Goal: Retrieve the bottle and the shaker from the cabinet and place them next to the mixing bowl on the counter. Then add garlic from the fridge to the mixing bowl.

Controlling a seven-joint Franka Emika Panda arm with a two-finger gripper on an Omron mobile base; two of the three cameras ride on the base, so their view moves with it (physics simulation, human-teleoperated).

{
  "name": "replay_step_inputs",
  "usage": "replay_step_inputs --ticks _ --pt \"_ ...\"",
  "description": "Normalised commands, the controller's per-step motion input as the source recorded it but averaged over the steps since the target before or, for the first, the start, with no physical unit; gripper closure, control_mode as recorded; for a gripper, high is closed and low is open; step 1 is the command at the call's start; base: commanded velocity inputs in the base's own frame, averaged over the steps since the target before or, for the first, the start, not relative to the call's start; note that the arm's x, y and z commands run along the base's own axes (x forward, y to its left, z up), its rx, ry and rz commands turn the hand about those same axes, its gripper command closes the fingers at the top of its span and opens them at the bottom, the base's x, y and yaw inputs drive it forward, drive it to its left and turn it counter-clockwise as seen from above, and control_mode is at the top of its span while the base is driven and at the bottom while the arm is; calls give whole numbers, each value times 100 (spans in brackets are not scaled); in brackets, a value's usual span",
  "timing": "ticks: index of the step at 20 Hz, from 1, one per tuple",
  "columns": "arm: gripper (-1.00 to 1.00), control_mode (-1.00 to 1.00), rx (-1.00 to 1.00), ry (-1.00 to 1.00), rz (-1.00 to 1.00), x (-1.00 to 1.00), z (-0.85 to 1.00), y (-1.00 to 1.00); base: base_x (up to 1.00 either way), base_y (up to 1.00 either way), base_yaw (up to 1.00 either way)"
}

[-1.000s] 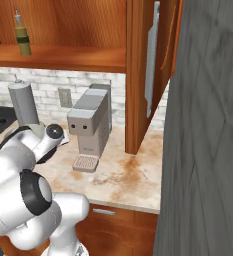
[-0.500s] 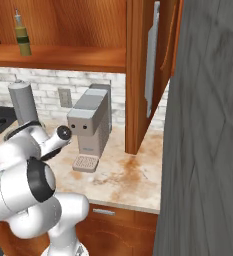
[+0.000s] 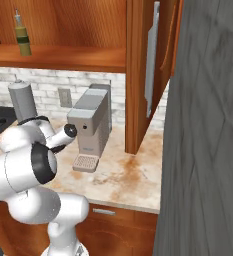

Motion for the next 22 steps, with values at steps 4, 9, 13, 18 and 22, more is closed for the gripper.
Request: replay_step_inputs --ticks 4,9,13,18,22 --pt "100 -100 -3 0 0 18 -17 38 0 0 0" --pt "100 -100 0 0 0 0 -21 17 0 0 0" --pt "100 -100 0 0 -3 1 -28 0 0 0 0" --pt "100 -100 0 0 -7 18 -19 0 0 0 0" --pt "100 -100 7 0 -7 11 -14 0 0 0 0"
